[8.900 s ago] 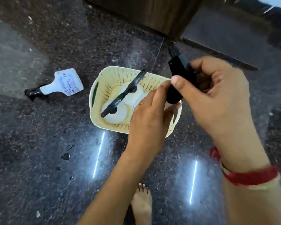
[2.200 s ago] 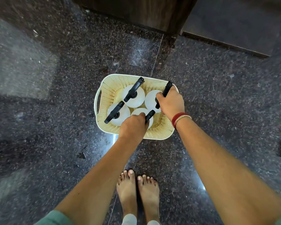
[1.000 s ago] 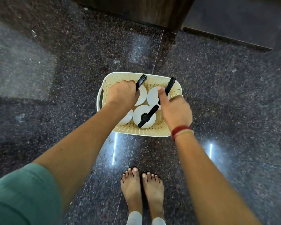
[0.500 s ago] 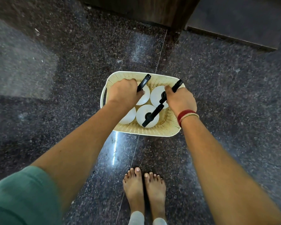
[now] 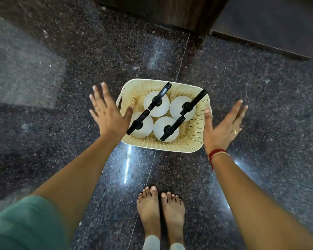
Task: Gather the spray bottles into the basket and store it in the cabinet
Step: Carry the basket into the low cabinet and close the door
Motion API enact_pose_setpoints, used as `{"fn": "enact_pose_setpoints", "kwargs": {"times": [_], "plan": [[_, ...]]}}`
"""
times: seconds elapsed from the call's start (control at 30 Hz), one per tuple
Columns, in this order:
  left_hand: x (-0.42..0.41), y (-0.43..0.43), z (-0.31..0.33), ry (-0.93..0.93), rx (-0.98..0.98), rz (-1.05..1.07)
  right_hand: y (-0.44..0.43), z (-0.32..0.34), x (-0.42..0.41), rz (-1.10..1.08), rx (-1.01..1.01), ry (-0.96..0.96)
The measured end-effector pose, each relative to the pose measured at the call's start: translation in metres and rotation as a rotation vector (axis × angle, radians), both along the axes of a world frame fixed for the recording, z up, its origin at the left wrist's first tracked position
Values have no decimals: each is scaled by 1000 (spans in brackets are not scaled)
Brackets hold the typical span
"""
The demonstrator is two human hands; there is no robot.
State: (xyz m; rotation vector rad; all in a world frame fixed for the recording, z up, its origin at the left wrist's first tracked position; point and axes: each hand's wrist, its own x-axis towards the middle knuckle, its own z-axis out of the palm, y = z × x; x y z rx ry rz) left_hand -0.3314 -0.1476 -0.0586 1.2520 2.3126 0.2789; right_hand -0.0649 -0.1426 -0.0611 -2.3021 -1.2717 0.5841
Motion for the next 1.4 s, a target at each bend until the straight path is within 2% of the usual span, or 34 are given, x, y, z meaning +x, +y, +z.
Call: {"fn": "enact_pose_setpoints", "kwargs": {"times": [0.1, 0.17, 0.2, 0.37, 0.63, 0.7, 0.83, 0.97, 1.1, 1.4], "plan": [[-7, -5, -16, -265, -198, 223, -6, -16, 3, -63, -113, 242], [-11, -3, -22, -289, -273, 223, -11, -24, 2, -163, -217, 429], [-13, -1, -23, -263, -283, 211, -13, -26, 0, -172, -250, 453], [-17, 1, -29, -171, -283, 151, -18, -34, -7, -219, -331, 492], [-12, -8, -32, -139, -182, 189, -17, -39, -4, -192, -407, 429], [-6, -13, -33, -183, -137, 263, -18, -41, -4, -197, -412, 403], [7, -19, -39, -486, -75, 581, -22, -46, -4, -275, -409, 454], [2, -17, -41, -300, -140, 455, -21, -50, -4, -327, -468, 653], [4, -19, -41, -250, -117, 403, -17, -52, 2, -264, -542, 592], [11, -15, -21, -212, -89, 310, -22, -32, 14, -231, -498, 723]]}}
